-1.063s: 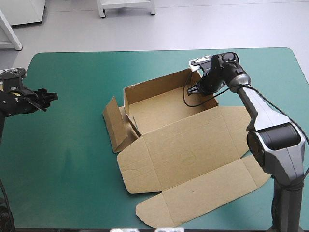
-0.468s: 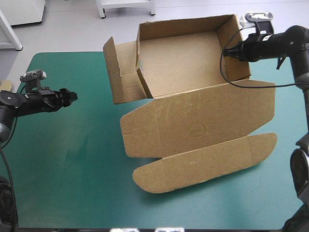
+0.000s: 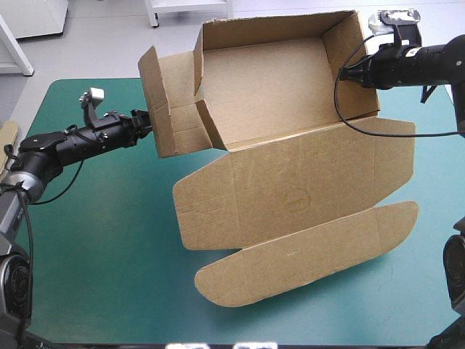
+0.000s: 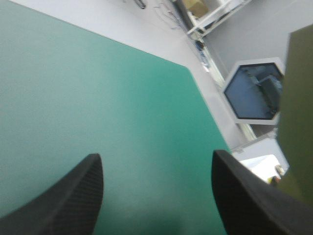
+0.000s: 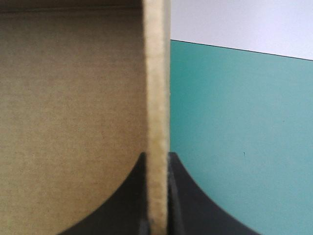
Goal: Fold the box
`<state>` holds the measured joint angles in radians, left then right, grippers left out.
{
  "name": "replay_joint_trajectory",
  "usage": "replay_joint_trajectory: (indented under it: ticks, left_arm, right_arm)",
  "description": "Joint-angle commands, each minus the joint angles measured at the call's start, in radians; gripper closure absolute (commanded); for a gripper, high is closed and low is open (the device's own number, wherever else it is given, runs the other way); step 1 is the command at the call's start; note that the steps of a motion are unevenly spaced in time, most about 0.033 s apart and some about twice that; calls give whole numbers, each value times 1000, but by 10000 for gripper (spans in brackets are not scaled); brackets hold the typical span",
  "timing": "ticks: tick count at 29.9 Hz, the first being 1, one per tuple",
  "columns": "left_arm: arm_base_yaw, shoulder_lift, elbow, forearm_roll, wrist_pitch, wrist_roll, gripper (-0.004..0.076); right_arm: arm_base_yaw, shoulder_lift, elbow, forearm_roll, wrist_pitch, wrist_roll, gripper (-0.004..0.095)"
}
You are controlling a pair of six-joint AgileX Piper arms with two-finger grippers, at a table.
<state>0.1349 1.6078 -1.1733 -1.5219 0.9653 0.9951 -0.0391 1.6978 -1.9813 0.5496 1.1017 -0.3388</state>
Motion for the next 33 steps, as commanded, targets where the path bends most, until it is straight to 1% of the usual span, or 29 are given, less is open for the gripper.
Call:
replay_joint_trajectory:
  ticks: [1,4,8,10,13,17,20,25,27,33]
  left_arm:
    - [-65,-38,-25,-216,95,59,265]
    - [-88,-38,-28,-322,177,95,265]
    - [-90,-38,-69,-321,279,71,265]
    - [-92,-38,-90,-321,305,58,265]
    - [-115,-38,-119,-321,306,41,265]
    - [-160,-38,-155,-318,281,39,265]
    - [-193,-38,-180,-299,228,39,265]
    - [-218,-38,-223,-295,218,16,265]
    - [-228,-38,-241,-279,194,11,265]
    - [-287,-38,-299,-76,28,-107,265]
  right_arm:
    - [-7,-44,-32,8,-54,2,925]
    - [-7,-29,-32,-44,-52,16,925]
    - [-7,-12,-32,-103,-50,48,925]
    - [-7,-10,-32,-101,-51,48,925]
    - [-7,-6,-32,-94,-58,48,925]
    - [-7,1,-32,-94,-61,48,925]
    - [-7,4,-32,-94,-62,48,925]
    - [-7,16,-32,-94,-62,51,925]
    - [-7,19,-32,-89,-62,51,925]
    - [-3,33,-32,-86,-65,77,925]
